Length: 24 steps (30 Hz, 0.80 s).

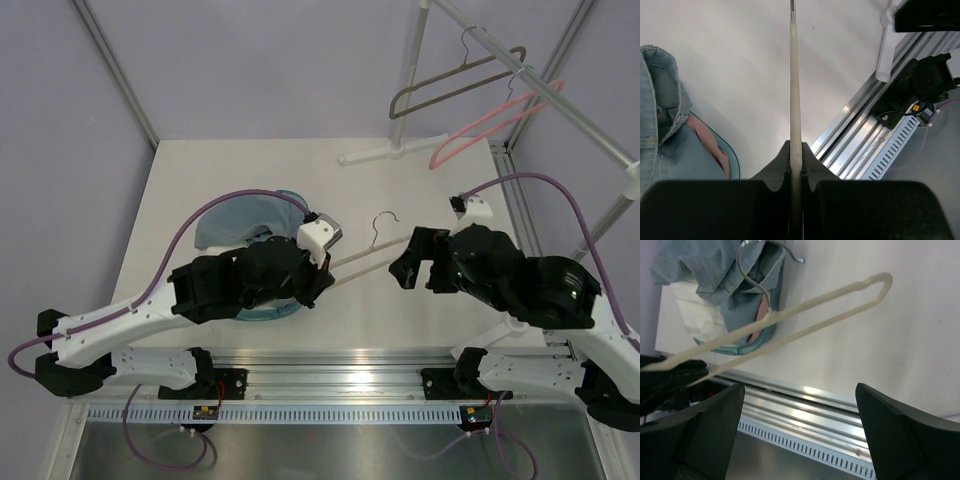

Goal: Remove the skirt from the hanger

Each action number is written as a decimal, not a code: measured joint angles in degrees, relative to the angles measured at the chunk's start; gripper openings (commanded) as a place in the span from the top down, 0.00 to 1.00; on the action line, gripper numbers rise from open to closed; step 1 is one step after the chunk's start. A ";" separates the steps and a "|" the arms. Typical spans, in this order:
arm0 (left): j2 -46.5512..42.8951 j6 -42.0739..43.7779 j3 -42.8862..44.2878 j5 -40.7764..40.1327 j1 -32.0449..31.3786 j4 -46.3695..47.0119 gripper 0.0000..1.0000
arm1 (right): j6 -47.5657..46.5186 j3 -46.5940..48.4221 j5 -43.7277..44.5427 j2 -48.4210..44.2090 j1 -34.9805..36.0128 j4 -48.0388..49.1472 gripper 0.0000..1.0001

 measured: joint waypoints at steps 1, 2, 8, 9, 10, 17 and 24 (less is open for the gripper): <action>-0.13 0.50 0.02 -0.13 0.02 -0.09 1.00 | 0.00 -1.75 -1.16 -2.47 0.00 0.44 0.09; -0.26 0.92 0.09 -0.15 0.04 -0.13 1.00 | -0.07 -3.69 -2.40 -4.98 0.00 0.79 0.16; 0.70 4.37 6.73 0.37 0.15 -0.74 1.00 | 2.34 -22.27 -10.08 -18.88 0.00 5.77 1.00; 1.51 5.09 9.11 0.50 0.15 -0.50 1.00 | 2.99 -26.38 -11.61 -20.92 0.00 6.47 1.00; 2.54 5.70 11.63 0.63 0.15 -0.04 1.00 | 3.72 -30.03 -12.96 -22.56 0.00 6.95 1.00; 15.06 10.19 31.12 2.58 0.22 3.26 1.00 | 8.26 -43.21 -19.47 -27.21 0.00 12.17 1.00; 31.67 11.50 48.35 5.29 0.22 5.79 1.00 | 9.53 -43.47 -20.59 -26.62 0.00 15.63 1.00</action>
